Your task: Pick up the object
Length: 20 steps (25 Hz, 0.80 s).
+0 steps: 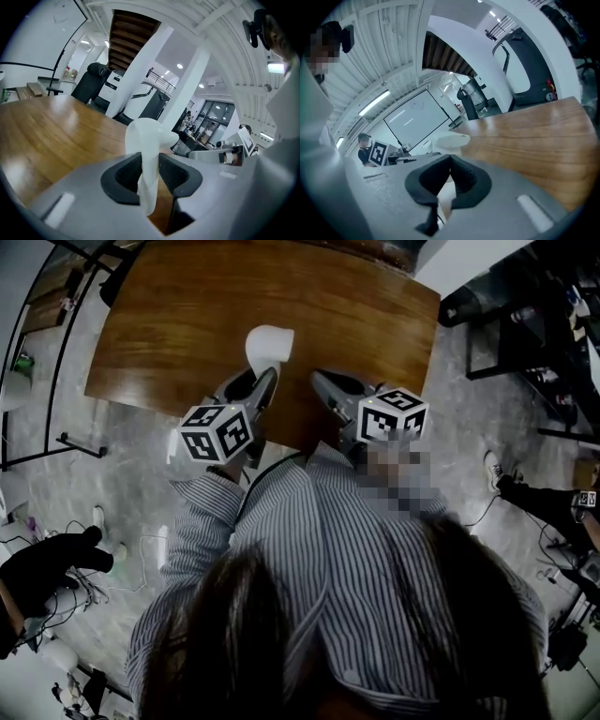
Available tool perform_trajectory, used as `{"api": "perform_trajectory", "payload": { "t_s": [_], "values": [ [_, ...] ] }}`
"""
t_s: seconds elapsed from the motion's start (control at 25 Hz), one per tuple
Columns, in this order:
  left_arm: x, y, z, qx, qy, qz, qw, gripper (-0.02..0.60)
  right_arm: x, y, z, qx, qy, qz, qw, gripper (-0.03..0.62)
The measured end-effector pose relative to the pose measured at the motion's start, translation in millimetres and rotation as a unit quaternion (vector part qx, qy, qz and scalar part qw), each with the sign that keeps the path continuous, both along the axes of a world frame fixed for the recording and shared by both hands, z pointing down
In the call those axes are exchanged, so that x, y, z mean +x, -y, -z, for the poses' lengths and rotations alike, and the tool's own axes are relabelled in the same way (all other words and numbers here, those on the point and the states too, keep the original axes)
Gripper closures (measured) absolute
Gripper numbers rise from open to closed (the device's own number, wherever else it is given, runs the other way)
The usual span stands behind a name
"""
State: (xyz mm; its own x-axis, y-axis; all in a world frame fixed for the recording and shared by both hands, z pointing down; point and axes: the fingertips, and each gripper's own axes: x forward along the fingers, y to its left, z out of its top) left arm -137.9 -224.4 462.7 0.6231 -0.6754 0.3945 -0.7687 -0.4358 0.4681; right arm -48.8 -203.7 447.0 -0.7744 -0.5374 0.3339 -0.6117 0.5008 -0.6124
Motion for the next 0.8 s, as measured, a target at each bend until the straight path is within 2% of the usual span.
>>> {"api": "perform_trajectory", "payload": {
  "t_s": [0.32,0.8],
  "values": [
    [5.0,-12.4,-2.3,-0.009,-0.051,0.000,0.9987,0.460,-4.6,-8.2,-10.8,-0.002,-0.042,0.004,0.999,0.592],
    [1.4,-13.7,-3.5,-0.014,-0.070,0.002,0.9975,0.460,-15.1,-8.2,-7.6,0.005,-0.043,0.019,0.999,0.592]
  ]
}}
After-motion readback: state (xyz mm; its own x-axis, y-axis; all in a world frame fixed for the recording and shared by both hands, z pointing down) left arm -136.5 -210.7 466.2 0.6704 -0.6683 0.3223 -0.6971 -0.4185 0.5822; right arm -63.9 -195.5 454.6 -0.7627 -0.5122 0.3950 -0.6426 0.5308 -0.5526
